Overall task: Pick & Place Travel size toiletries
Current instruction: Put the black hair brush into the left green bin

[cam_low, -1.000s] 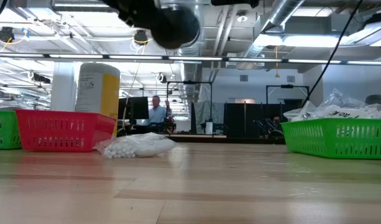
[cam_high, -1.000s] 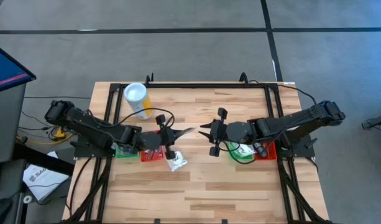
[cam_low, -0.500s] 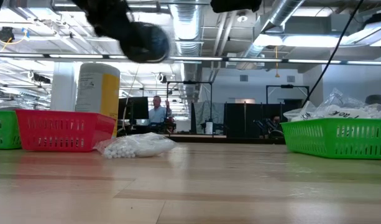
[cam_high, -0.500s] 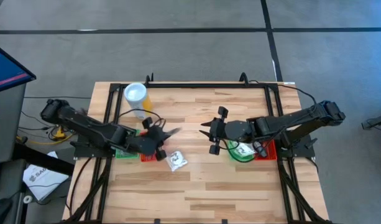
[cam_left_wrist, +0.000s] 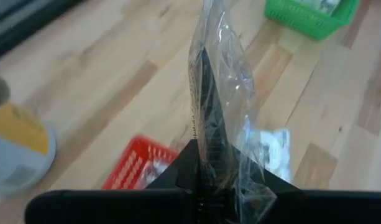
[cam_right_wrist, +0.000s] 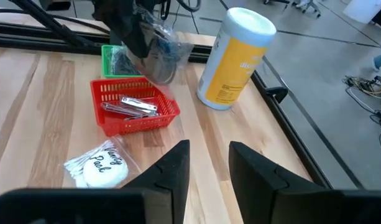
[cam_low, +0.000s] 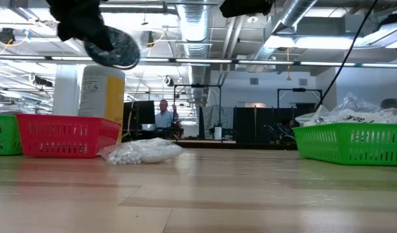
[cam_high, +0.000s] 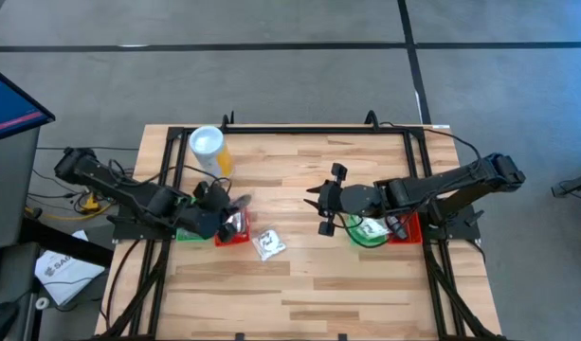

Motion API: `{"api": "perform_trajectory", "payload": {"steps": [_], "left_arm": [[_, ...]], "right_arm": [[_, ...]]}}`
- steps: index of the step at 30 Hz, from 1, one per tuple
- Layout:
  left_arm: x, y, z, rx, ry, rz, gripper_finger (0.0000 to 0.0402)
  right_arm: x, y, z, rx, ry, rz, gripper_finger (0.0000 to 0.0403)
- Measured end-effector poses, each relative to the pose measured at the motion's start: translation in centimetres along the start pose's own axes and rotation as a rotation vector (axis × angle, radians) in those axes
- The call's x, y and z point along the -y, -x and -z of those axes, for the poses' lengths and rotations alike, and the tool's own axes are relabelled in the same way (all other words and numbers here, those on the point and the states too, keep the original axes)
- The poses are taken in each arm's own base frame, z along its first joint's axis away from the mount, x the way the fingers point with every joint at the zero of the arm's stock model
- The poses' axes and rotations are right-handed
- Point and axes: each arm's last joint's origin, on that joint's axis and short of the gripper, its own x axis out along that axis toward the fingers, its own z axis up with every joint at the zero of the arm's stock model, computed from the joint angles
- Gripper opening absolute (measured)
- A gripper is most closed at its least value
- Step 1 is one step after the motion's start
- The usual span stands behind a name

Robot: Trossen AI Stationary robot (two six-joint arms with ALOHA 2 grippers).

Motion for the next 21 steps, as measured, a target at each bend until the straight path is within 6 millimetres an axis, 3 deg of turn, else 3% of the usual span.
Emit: {"api": "perform_trajectory", "payload": {"steps": [21], "left_arm": [[-2.5, 0.8, 2.6, -0.347, 0.207, -0.178, 0.0025]], "right_arm": [[-0.1, -3.0, 1.5, -0.094, 0.027, 0.036, 0.0103]]}}
